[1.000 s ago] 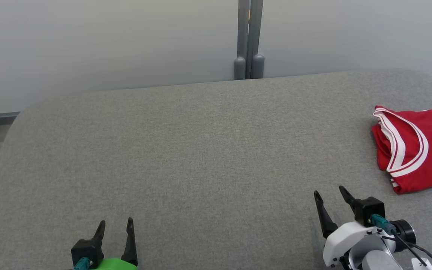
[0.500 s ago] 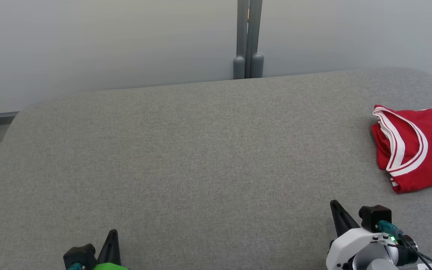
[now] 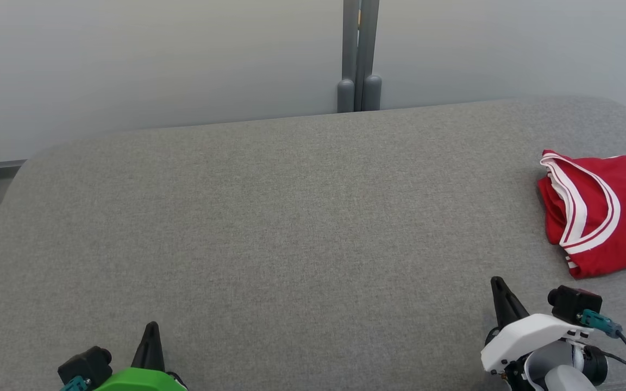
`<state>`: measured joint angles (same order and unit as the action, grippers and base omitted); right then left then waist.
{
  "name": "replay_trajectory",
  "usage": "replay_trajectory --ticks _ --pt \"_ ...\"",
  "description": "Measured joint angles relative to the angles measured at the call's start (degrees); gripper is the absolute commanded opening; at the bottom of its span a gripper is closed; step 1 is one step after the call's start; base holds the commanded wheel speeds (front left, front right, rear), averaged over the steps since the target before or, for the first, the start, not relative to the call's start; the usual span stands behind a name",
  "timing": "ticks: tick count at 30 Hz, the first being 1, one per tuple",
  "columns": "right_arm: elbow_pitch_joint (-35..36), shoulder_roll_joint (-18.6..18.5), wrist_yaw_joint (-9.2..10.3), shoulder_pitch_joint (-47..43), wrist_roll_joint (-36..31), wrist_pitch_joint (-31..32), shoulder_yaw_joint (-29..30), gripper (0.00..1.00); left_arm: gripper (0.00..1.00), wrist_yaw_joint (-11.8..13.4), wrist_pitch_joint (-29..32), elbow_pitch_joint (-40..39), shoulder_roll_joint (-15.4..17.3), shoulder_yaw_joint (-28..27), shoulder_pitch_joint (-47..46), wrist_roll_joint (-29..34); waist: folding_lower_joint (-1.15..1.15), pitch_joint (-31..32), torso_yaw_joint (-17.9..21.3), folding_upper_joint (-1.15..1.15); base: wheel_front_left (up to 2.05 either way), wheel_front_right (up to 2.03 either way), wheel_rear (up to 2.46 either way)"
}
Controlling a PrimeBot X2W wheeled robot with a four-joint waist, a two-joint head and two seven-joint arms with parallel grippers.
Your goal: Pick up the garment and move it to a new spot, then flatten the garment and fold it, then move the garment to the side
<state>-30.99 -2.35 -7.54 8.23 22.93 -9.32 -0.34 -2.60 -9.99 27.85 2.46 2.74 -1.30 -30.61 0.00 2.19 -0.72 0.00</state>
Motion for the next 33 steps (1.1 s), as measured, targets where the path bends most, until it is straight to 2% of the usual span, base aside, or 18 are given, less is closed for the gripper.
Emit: replay_trajectory --ticks 14,33 --pt "3.0 0.0 0.01 0.0 13.4 3.2 1.5 0.00 0.00 -1.0 2.9 -2.3 0.0 -1.6 -1.2 -12.2 0.00 -0.3 0.1 0.00 0.00 0.00 0.00" --pt "6.2 -0.1 0.02 0.0 28.9 7.0 3.3 0.00 0.00 -2.0 6.4 -5.0 0.0 -3.4 -2.8 -25.8 0.00 -0.7 0.2 0.00 0.00 0.00 0.00"
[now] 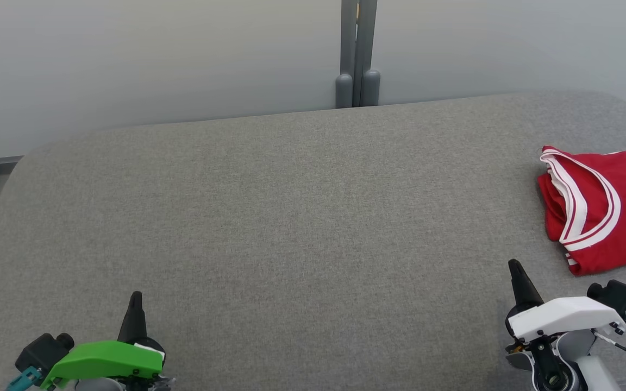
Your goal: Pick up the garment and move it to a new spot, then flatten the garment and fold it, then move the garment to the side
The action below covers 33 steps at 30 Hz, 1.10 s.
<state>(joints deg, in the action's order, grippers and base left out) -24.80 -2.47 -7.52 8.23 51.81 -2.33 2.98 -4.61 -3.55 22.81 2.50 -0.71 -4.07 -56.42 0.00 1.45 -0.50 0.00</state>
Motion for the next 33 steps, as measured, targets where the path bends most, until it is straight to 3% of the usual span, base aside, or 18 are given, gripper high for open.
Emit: replay_trajectory --ticks 33 --pt "4.5 -0.1 0.04 0.0 21.4 5.4 2.5 0.00 0.00 -1.5 4.8 -3.7 0.1 -2.7 -1.9 -19.1 0.00 -0.8 0.2 0.00 0.00 0.00 0.00"
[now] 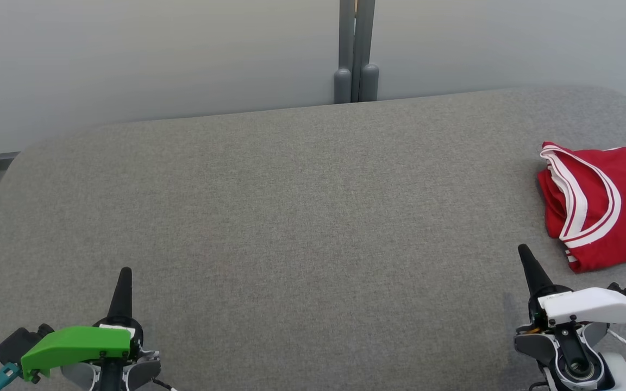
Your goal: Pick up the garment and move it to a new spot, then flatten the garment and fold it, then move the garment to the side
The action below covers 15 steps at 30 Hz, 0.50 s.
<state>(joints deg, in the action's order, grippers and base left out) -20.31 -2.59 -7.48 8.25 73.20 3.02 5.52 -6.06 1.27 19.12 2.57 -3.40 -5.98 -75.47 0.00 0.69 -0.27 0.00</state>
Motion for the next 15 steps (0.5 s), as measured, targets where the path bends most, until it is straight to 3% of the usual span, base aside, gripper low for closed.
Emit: replay_trajectory --ticks 15 --pt "1.6 0.0 0.00 0.0 7.6 1.9 0.9 0.00 0.00 -0.5 1.7 -1.3 0.0 -0.9 -0.6 -6.9 0.00 -0.3 0.1 0.00 0.00 0.00 0.00"
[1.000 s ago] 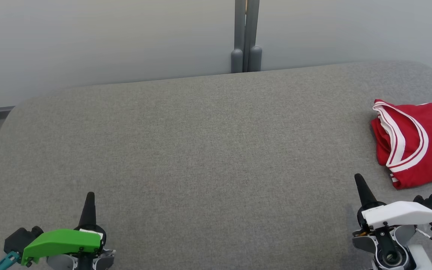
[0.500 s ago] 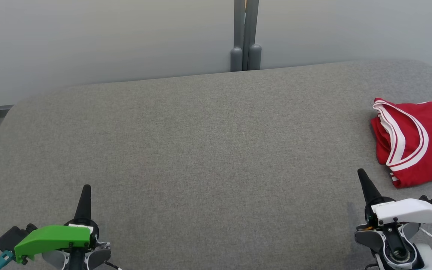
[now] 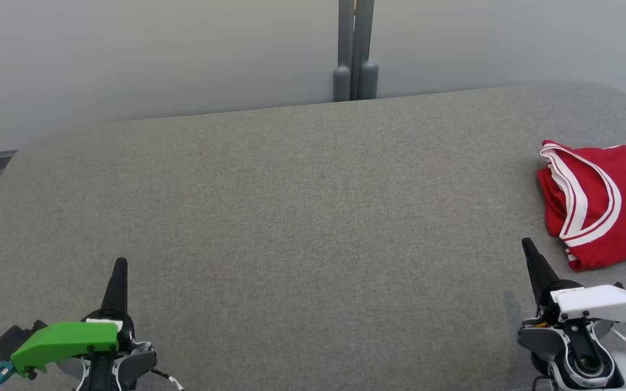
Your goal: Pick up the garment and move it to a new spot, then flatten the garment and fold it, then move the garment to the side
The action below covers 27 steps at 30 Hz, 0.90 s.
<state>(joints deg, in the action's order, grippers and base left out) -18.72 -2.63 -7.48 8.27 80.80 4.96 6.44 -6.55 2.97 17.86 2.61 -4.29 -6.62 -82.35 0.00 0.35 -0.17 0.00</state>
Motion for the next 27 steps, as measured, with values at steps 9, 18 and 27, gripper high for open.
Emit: replay_trajectory --ticks 9,18,27 --pt "0.9 0.0 0.00 0.1 4.1 1.0 0.5 0.00 0.00 -0.4 1.0 -0.8 0.0 -0.6 -0.4 -3.7 0.00 -0.2 0.1 0.00 0.00 0.00 0.00" --pt "1.7 -0.1 0.00 0.1 8.0 2.0 1.0 0.00 0.00 -0.6 1.9 -1.4 0.0 -1.0 -0.8 -7.2 0.00 -0.4 0.1 0.00 0.00 0.00 0.00" --pt "2.3 -0.1 0.00 0.2 11.0 2.8 1.3 0.00 0.00 -0.8 2.5 -1.9 0.1 -1.4 -1.1 -10.0 0.00 -0.6 0.2 0.00 0.00 0.00 0.00"
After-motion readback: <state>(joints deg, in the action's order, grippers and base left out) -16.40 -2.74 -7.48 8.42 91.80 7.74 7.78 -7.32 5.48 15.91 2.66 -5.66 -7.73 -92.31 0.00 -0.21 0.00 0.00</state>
